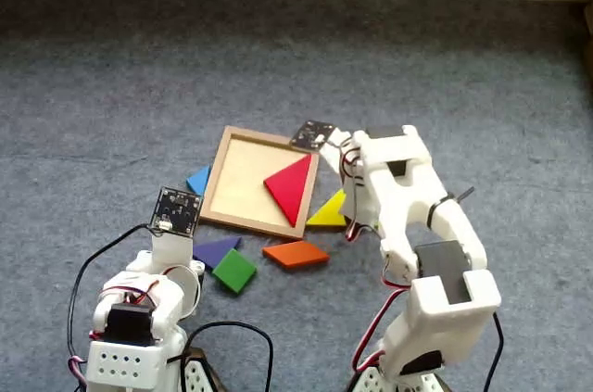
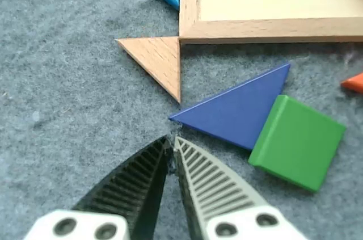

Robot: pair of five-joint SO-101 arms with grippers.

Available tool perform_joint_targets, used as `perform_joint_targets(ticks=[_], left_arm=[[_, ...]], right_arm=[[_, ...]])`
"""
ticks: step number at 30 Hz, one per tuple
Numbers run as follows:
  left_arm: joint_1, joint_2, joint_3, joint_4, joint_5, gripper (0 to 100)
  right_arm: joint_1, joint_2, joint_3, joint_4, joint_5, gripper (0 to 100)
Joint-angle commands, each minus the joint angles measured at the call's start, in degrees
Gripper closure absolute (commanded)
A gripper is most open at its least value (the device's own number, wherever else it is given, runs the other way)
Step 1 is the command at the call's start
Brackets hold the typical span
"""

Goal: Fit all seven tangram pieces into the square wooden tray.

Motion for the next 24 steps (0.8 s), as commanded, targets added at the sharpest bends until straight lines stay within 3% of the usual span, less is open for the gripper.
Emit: perform_joint_targets(ticks=[1, 11, 19, 24], left_arm=[[-0.8, -0.5, 1.1, 0.3, 0.4, 99], [-0.8, -0.5, 1.1, 0.3, 0.4, 99], [-0.8, -0.5, 1.1, 0.3, 0.4, 99], [-0.8, -0.5, 1.1, 0.3, 0.4, 99]], right_arm=[[1.0, 1.2, 1.1, 3.6, 0.4, 90.6], [0.0, -12.2, 8.6, 11.4, 0.5, 90.7], [-1.5, -27.4, 22.0, -1.2, -0.1, 90.2], [-3.4, -29.9, 23.6, -1.8, -8.7, 73.8]])
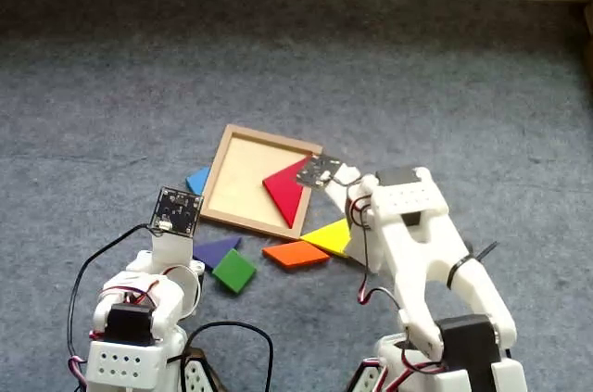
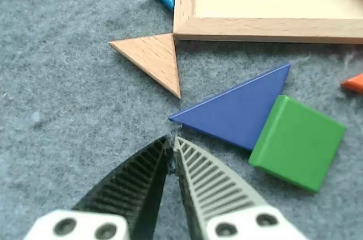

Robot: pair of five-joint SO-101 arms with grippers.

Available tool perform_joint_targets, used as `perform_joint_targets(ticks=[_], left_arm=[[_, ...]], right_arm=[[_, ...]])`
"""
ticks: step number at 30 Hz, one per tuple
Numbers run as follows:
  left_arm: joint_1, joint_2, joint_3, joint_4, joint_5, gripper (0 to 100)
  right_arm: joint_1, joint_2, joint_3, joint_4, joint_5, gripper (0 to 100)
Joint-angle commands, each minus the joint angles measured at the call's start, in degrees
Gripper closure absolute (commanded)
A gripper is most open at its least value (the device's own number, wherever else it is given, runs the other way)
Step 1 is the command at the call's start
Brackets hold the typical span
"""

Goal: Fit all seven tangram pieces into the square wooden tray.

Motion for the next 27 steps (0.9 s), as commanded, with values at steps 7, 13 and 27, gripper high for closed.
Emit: perform_joint_targets(ticks=[7, 13, 27], left_arm=[[-0.8, -0.5, 1.1, 0.3, 0.4, 99], [-0.8, -0.5, 1.1, 0.3, 0.4, 99], [-0.8, -0.5, 1.1, 0.3, 0.4, 99]], right_arm=[[-4.1, -3.2, 0.0, -2.2, -9.8, 58.4], [-11.5, -3.0, 0.0, -2.6, -9.8, 58.2], [-14.0, -1.5, 0.4, -10.4, -9.7, 58.4]])
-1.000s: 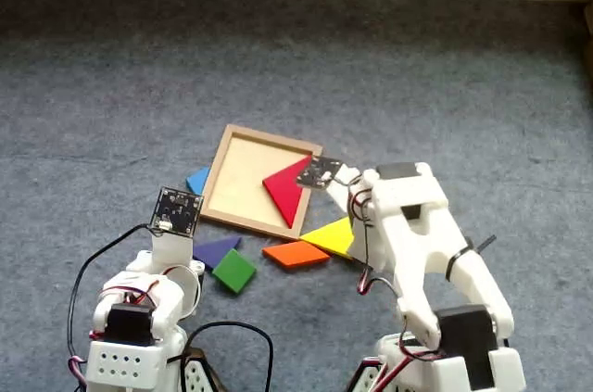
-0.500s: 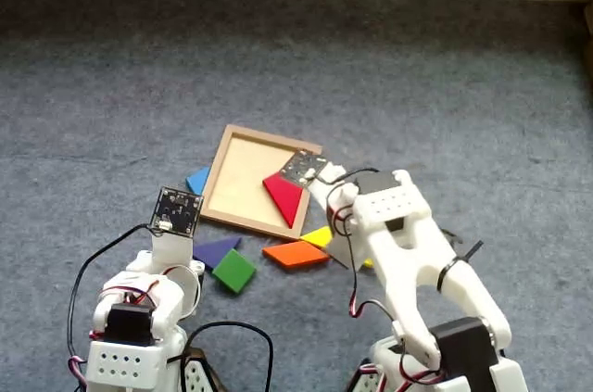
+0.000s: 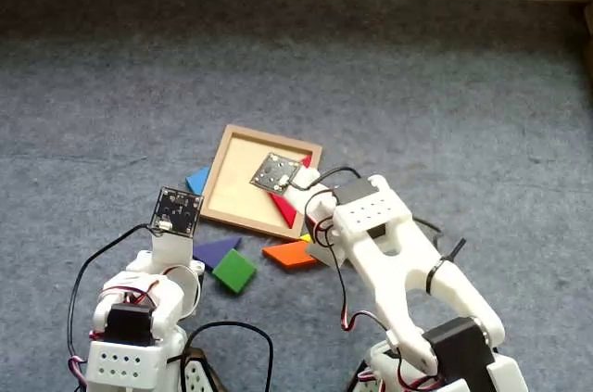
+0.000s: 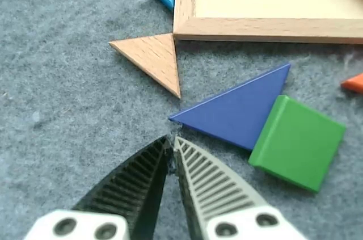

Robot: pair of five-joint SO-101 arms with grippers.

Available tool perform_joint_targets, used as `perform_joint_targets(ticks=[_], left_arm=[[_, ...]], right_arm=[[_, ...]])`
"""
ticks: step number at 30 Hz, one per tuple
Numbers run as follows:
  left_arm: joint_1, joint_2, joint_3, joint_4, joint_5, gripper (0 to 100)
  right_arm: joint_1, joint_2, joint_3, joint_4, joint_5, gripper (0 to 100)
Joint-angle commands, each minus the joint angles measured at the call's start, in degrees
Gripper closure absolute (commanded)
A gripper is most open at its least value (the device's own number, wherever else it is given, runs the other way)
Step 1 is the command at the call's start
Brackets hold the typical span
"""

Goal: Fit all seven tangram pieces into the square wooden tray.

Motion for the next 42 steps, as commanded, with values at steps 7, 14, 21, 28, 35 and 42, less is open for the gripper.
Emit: perform_joint_targets(ticks=[7, 14, 21, 28, 35, 42], left_arm=[[-0.8, -0.5, 1.1, 0.3, 0.4, 99], [-0.8, -0.5, 1.1, 0.3, 0.4, 99], [-0.8, -0.5, 1.1, 0.3, 0.4, 99], [-0.8, -0.5, 1.1, 0.3, 0.4, 99], [-0.8, -0.5, 1.1, 0.3, 0.4, 99], [-0.8, -0.5, 1.1, 0.3, 0.4, 99]], right_arm=[[-0.9, 12.2, -4.0, -1.5, -0.6, 58.4], [1.3, 13.1, -6.0, -1.5, -0.4, 58.4], [1.6, 13.1, -5.8, -1.5, -0.3, 70.3], [1.6, 13.1, -5.8, -1.5, -0.3, 74.3], [5.1, 12.8, -6.5, 4.3, -0.4, 74.3], [5.9, 5.1, -9.5, 5.8, -0.4, 74.3]])
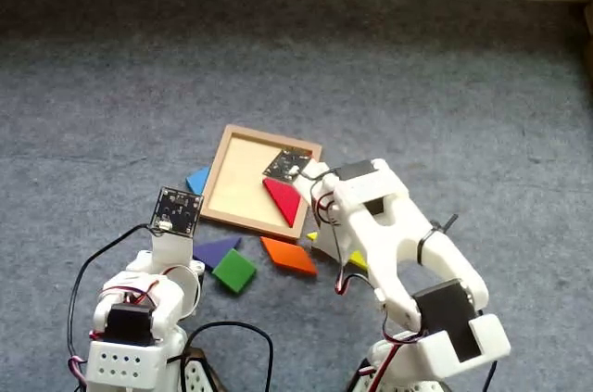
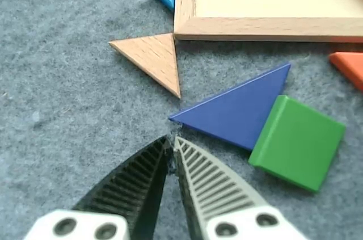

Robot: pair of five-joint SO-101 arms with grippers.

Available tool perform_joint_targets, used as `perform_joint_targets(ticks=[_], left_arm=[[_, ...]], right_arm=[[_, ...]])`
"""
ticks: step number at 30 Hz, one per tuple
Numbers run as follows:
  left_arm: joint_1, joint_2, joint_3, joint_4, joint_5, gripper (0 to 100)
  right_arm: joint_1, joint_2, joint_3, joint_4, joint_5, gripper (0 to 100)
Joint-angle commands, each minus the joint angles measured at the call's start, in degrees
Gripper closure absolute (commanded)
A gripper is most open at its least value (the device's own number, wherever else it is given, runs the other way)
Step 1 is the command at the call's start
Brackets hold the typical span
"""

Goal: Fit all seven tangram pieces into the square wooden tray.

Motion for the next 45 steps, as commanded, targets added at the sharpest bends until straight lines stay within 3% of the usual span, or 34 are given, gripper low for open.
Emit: perform_joint_targets(ticks=[1, 12, 20, 29, 38, 45], left_arm=[[-0.8, -0.5, 1.1, 0.3, 0.4, 99], [-0.8, -0.5, 1.1, 0.3, 0.4, 99], [-0.8, -0.5, 1.1, 0.3, 0.4, 99], [-0.8, -0.5, 1.1, 0.3, 0.4, 99], [-0.8, -0.5, 1.1, 0.3, 0.4, 99], [-0.8, -0.5, 1.1, 0.3, 0.4, 99]], right_arm=[[1.3, -7.1, -2.3, 1.0, -0.6, 74.5], [0.2, -14.3, -2.1, 1.9, -1.1, 74.5], [-8.0, -14.1, -4.3, -0.7, -7.3, 74.5], [-8.1, -14.2, -4.1, -4.3, -12.5, 74.2], [3.6, -14.2, -3.9, 0.1, -13.6, 74.9], [12.9, -14.0, -3.6, 1.8, -13.6, 90.8]])
